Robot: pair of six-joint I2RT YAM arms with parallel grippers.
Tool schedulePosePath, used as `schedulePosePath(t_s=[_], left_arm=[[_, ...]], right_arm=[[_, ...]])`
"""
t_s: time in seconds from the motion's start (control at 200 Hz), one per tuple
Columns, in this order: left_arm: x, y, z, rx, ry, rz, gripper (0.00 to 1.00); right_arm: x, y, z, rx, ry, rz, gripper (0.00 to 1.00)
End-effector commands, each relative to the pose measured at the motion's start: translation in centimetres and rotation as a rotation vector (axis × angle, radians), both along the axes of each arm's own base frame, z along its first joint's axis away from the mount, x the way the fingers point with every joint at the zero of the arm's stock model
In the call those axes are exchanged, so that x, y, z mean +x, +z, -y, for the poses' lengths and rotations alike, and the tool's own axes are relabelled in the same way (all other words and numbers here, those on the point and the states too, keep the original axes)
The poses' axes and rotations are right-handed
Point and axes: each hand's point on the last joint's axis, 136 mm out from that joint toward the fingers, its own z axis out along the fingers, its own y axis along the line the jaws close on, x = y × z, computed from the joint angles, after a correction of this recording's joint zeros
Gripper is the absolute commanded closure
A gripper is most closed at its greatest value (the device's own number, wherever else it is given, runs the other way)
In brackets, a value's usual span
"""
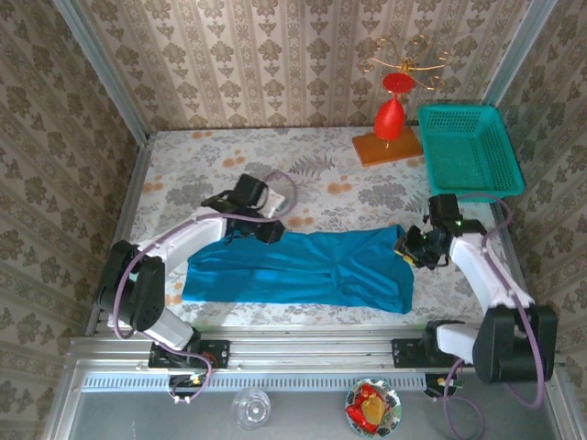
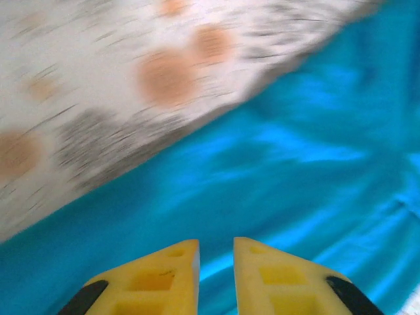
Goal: Fold the inside-out t-shirt
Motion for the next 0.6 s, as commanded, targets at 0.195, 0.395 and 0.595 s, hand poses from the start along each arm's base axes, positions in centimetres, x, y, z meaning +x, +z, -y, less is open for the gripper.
schedulePosePath(t_s=[0.195,0.395,0.595], left_arm=[[0.6,-3.7,-12.0,-0.059,0.509,-0.192,0.84],[0.0,-7.1,-15.8,-0.083,0.695,-0.328,0.87],[-0.5,-9.0,-17.7,-0.088,0.812,-0.393,0.9]], right_arm=[[4.0,-4.4,1.1,-0.114,0.162,-0.047,0.71],[5.0,-5.7,0.2,-0.056,0.175,-0.046,0.76],[4.2,-5.6,2.9,-0.198,0.122,-0.09,1.0]])
